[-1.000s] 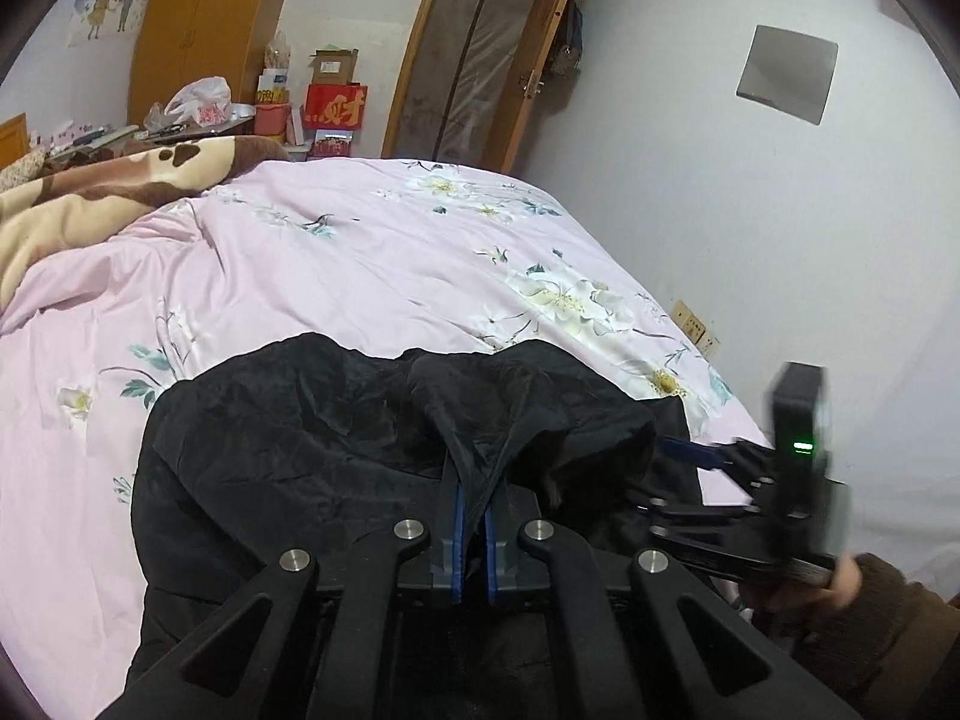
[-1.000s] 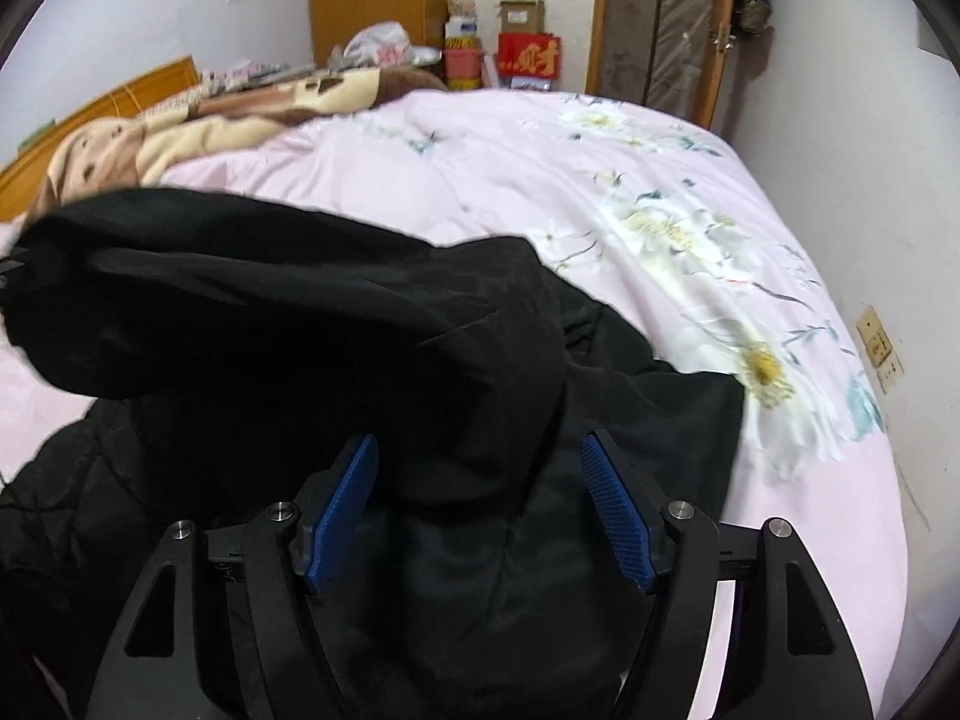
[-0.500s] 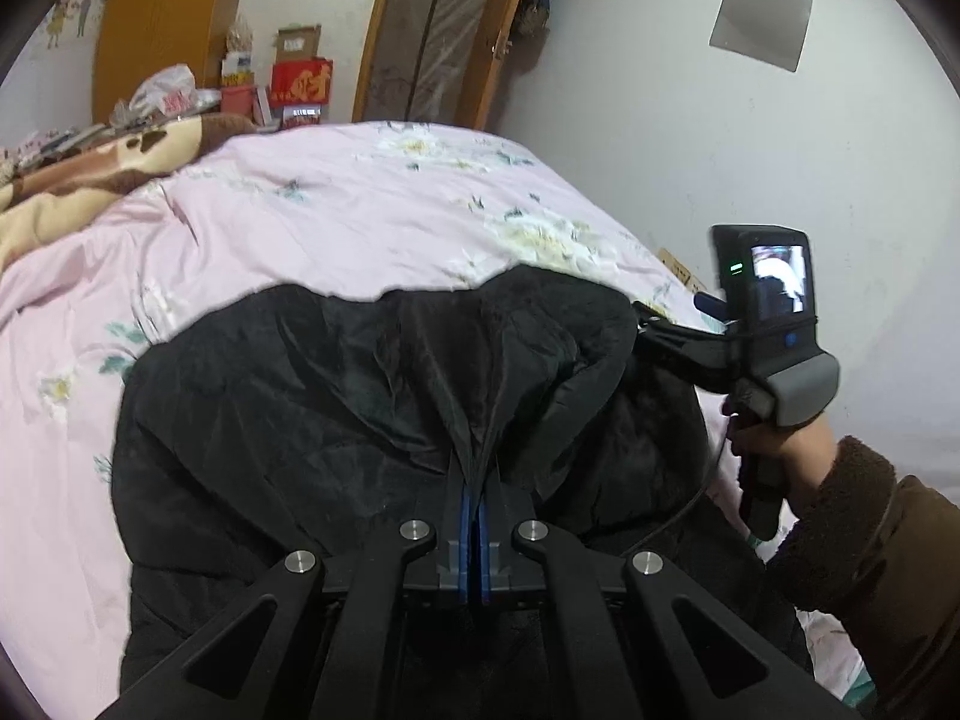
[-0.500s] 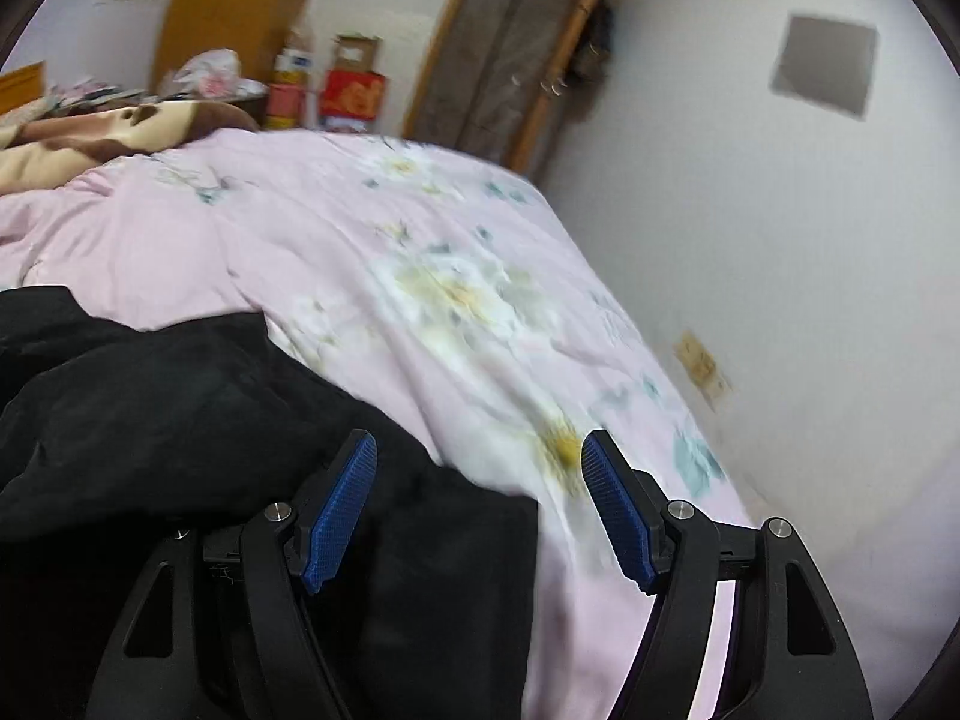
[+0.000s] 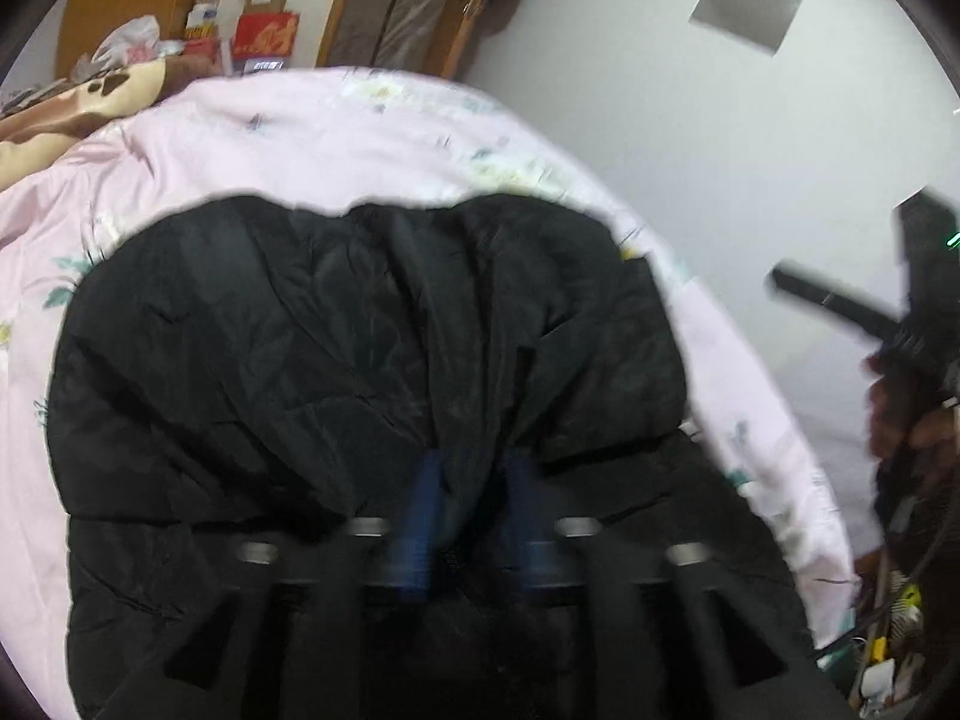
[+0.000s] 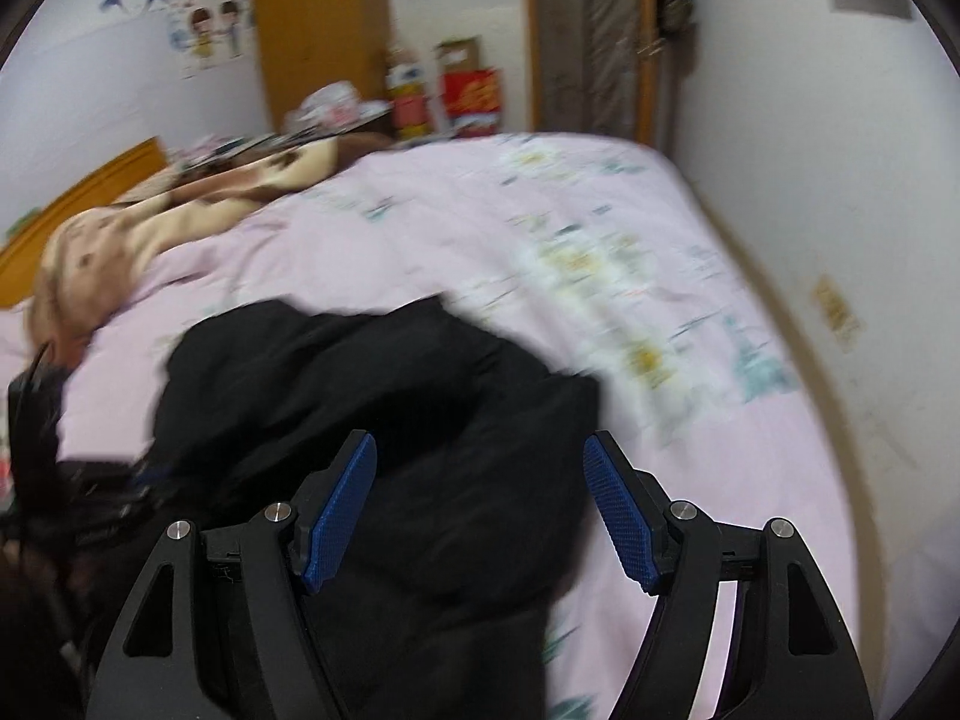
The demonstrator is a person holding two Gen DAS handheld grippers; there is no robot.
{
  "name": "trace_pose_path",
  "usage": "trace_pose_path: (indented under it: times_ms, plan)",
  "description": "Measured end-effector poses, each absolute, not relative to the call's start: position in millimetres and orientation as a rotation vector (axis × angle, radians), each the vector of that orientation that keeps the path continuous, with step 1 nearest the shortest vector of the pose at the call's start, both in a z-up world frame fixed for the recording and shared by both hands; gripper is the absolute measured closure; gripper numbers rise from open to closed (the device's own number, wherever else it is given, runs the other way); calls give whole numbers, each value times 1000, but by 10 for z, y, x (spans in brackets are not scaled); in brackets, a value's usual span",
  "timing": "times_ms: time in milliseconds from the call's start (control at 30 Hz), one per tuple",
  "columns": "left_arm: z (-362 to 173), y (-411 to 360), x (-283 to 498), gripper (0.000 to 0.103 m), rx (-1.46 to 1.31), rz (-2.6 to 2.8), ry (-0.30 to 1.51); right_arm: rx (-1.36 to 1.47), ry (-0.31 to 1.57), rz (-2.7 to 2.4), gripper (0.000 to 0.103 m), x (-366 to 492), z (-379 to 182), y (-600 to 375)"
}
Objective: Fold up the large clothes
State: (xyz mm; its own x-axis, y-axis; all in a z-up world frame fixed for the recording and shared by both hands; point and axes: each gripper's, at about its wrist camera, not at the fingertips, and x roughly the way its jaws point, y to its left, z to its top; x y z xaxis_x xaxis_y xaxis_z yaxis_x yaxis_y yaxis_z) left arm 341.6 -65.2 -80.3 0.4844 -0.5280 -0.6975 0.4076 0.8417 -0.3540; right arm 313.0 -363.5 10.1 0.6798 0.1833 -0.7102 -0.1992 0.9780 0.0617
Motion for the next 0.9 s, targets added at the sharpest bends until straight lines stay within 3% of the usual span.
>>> trace_pose_path:
  times_ms: [33,67,200,333,367,400,467,533,567,633,733,900]
  plan:
    - [-723,-576,3379,27,-152,-569,875,-8,799,239,31,3128,81,-3580]
    - [-621,-455,3345,23,-172,-554,837,11,803,268,31,3145,39,-3503]
    - [-451,-25,3546,20,-314,-483,841,147,817,289,31,3390,-212,-3333]
    - [-604,245,3950,21,-372,-304,910,421,870,226,31,3693,-551,-3333]
    - [-643,282,4024,21,-401,-293,921,461,879,192,34,3760,-634,-3320]
    - [-687,305,4096,21,-410,-277,928,475,877,187,46,3780,-660,-3311]
    - [-807,358,4253,32,-403,-193,980,491,896,172,69,3871,-734,-3286]
    - [-957,445,4392,58,-472,-175,1033,522,922,176,90,3950,-820,-3275]
    - [-1031,455,4443,66,-483,-145,1063,532,926,191,98,3962,-840,-3279]
    - [-1083,474,4436,90,-480,-144,1053,474,915,178,99,3946,-824,-3267]
    - [-1111,496,4396,96,-460,-150,1031,432,887,175,99,3861,-758,-3330]
    - [-1310,450,4354,96,-448,-146,1025,404,906,148,100,3811,-907,-3392]
